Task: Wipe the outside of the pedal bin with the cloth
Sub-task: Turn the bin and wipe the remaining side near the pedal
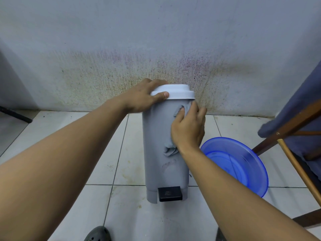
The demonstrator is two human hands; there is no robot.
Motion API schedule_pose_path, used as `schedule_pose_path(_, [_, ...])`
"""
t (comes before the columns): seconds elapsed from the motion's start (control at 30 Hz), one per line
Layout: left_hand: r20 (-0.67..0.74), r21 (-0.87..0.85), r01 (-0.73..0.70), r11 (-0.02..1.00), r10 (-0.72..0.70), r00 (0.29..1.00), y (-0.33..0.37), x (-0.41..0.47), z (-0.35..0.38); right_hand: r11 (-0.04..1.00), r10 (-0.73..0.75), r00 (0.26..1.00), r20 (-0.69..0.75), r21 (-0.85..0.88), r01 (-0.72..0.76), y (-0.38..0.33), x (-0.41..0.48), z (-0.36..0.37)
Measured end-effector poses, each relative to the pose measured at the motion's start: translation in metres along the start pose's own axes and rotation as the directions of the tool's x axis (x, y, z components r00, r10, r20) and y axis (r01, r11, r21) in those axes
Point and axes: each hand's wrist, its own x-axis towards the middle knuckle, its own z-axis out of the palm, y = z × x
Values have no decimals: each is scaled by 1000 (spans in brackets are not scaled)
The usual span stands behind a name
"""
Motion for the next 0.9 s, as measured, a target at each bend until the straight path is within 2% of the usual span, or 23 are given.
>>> schedule_pose_path(0.2, [0, -12, 15, 1000, -15, 1000, -2, 0, 0, 983, -128, 991, 36, -129, 132, -6, -12, 6])
schedule_pose_path(0.27, [0, -9, 13, 1000, -13, 1000, -2, 1, -1, 961, -228, 971, 70, -142, 236, -2, -18, 6])
schedule_pose_path(0.4, [1, -2, 5, 1000, -5, 1000, -1, 3, 0, 800, -539, 825, 168, -203, 564, 8, -33, 8])
schedule_pose_path(0.63, [13, 1, 8, 1000, -8, 1000, -1, 2, -1, 708, -663, 684, 304, -43, 705, 52, -63, -7])
schedule_pose_path(0.7, [14, 3, 12, 1000, -12, 1000, -1, 2, -1, 747, -636, 715, 291, -1, 665, 76, -75, -9])
schedule_pose_path(0.8, [20, 21, -4, 1000, 4, 1000, 2, 0, -1, 896, -443, 879, 179, 63, 439, 98, -86, -14])
schedule_pose_path(0.9, [42, 53, -38, 998, 35, 998, 3, -6, -3, 950, -297, 946, 133, 141, 279, 95, -89, -17])
